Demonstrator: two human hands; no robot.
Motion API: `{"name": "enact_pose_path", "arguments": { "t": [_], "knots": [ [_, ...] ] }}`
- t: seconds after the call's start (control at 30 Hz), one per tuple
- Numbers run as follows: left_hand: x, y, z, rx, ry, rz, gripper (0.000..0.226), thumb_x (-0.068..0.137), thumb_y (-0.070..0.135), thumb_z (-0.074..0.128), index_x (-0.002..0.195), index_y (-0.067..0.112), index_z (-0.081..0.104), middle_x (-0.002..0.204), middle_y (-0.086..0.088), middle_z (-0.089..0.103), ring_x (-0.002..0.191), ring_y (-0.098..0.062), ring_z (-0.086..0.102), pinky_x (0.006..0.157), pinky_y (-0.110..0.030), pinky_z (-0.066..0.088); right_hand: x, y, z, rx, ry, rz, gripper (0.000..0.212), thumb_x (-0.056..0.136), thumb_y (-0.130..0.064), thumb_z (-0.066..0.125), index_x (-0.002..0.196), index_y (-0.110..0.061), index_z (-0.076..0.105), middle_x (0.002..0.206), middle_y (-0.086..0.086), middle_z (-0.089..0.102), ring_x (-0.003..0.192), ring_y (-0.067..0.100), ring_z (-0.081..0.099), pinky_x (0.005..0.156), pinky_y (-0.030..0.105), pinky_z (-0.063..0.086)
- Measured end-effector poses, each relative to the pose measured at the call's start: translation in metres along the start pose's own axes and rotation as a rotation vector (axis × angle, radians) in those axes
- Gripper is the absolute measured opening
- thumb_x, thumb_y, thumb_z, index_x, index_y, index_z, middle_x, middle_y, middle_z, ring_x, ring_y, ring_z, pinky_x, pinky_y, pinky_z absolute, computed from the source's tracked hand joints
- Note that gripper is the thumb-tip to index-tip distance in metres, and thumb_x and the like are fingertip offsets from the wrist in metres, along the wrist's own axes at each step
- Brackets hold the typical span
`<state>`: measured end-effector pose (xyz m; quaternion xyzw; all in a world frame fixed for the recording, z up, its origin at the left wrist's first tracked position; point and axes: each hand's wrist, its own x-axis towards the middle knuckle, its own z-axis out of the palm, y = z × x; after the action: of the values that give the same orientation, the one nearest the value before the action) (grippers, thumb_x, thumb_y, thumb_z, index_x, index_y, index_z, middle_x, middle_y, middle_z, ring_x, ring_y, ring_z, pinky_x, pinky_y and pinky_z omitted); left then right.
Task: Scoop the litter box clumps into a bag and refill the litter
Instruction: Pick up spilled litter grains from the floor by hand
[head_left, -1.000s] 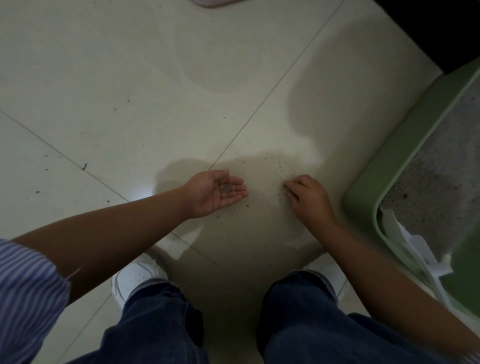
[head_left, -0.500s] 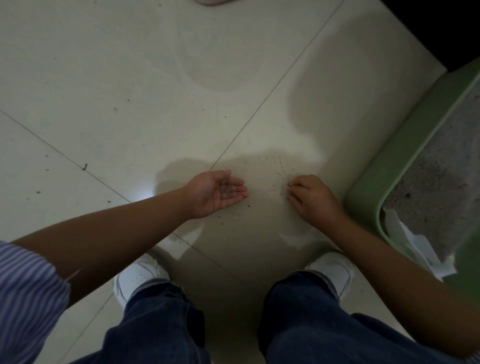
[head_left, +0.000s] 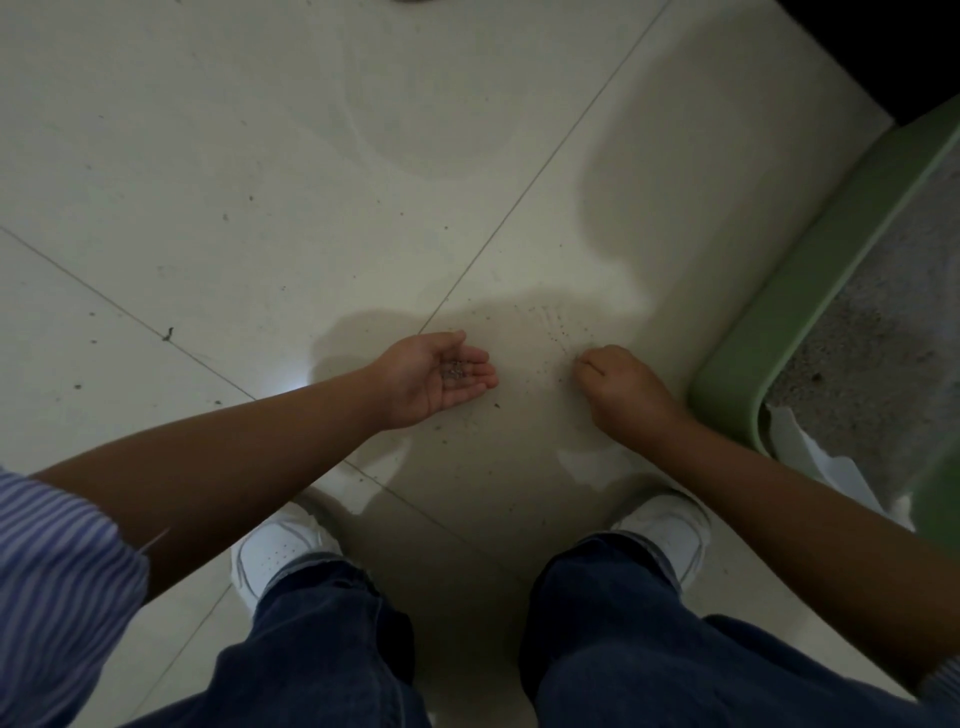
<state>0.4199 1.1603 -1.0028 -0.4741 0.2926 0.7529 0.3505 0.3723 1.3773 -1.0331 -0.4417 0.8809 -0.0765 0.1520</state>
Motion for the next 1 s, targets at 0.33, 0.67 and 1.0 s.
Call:
{"name": "enact_pose_path", "arguments": {
  "t": [0.33, 0.67, 1.0],
  "knots": [
    [-0.001, 0.002, 0.002, -0.053, -0.008, 0.02, 0.034, 0.098, 0.021, 0.036, 0.082, -0.003, 0.055, 0.083, -0.016, 0.057, 0.08, -0.023, 0.059, 0.056, -0.022, 0.056, 0.001, -0.011, -0.001, 0.01, -0.036, 0.171, 0.027, 0.051, 0.0, 0.029, 0.048, -0.002, 0.056, 0.049, 0.011, 0.055, 0.041, 0.025, 0.054, 0.043, 0.017, 0.041],
    [-0.004, 0.004, 0.002, -0.097, -0.009, 0.022, 0.047, 0.1, 0.033, 0.029, 0.085, -0.003, 0.055, 0.086, -0.017, 0.058, 0.08, -0.023, 0.059, 0.064, -0.023, 0.055, 0.022, -0.04, -0.036, 0.332, 0.334, 0.252, 0.006, 0.061, 0.005, 0.064, 0.061, 0.002, 0.069, 0.058, 0.012, 0.069, 0.049, 0.021, 0.064, 0.06, 0.021, 0.044],
    [-0.006, 0.003, 0.003, -0.072, -0.035, 0.018, 0.042, 0.1, 0.021, 0.03, 0.079, -0.003, 0.057, 0.054, -0.011, 0.067, 0.054, -0.018, 0.069, 0.052, -0.021, 0.056, 0.013, -0.041, -0.046, 0.626, 0.187, 0.677, 0.017, 0.086, -0.005, 0.059, 0.096, 0.002, 0.072, 0.097, 0.015, 0.07, 0.08, 0.014, 0.058, 0.068, 0.011, 0.04]
  ]
}}
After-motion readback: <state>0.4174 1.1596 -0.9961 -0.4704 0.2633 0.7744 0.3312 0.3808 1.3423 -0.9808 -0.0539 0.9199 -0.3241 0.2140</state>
